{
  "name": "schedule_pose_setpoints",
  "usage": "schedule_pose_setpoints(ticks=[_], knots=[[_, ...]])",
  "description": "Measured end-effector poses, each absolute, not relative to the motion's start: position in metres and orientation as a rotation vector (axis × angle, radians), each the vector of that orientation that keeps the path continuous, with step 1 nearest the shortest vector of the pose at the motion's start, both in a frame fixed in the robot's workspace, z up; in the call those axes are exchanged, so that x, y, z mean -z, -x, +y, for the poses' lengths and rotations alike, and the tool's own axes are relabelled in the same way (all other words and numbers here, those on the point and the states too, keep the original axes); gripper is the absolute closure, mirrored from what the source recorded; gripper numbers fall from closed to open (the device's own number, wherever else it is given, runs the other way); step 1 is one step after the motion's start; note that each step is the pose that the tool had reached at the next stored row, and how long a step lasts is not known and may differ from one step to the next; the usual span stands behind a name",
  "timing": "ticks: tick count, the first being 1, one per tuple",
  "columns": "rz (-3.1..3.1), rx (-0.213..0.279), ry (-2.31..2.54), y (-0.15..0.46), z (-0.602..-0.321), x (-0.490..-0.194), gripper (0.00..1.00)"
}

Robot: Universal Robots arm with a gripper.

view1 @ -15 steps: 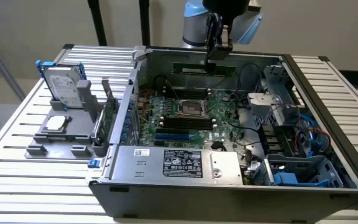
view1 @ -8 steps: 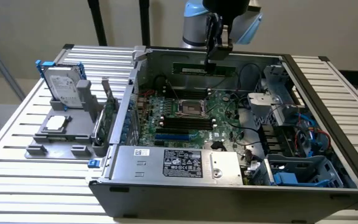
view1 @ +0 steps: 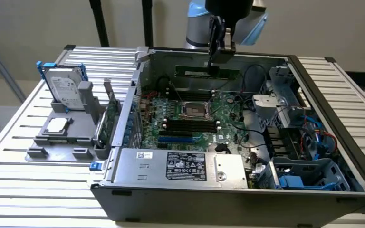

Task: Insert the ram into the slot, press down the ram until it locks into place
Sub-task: 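Insert the ram into the slot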

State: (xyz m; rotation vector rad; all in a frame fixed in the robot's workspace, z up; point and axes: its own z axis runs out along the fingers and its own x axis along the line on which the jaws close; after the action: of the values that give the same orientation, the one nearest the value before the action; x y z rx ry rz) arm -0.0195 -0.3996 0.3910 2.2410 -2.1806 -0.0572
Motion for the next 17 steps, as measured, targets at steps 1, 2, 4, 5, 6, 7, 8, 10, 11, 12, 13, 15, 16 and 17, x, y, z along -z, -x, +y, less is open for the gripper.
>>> schedule_pose_setpoints(ticks=[1, 2, 4, 5, 6, 7, 8, 10, 11, 12, 13, 15, 16, 17], knots=[[-2.181, 0.057, -2.241, 0.021, -0.4, -0.389, 0.87], [-2.181, 0.057, -2.241, 0.023, -0.4, -0.387, 0.87], [-2.181, 0.057, -2.241, 0.026, -0.399, -0.384, 0.87], [-2.181, 0.057, -2.241, 0.028, -0.399, -0.382, 0.87], [-2.181, 0.057, -2.241, 0.03, -0.399, -0.38, 0.87], [-2.181, 0.057, -2.241, 0.033, -0.399, -0.378, 0.87], [-2.181, 0.057, -2.241, 0.035, -0.399, -0.376, 0.87], [-2.18, 0.056, -2.242, 0.036, -0.399, -0.373, 0.87], [-2.18, 0.056, -2.243, 0.036, -0.399, -0.371, 0.87], [-2.179, 0.056, -2.243, 0.037, -0.399, -0.369, 0.87], [-2.178, 0.056, -2.244, 0.037, -0.398, -0.367, 0.87], [-2.176, 0.056, -2.246, 0.038, -0.398, -0.364, 0.87], [-2.175, 0.056, -2.247, 0.038, -0.398, -0.362, 0.87], [-2.174, 0.056, -2.248, 0.038, -0.398, -0.36, 0.87]])
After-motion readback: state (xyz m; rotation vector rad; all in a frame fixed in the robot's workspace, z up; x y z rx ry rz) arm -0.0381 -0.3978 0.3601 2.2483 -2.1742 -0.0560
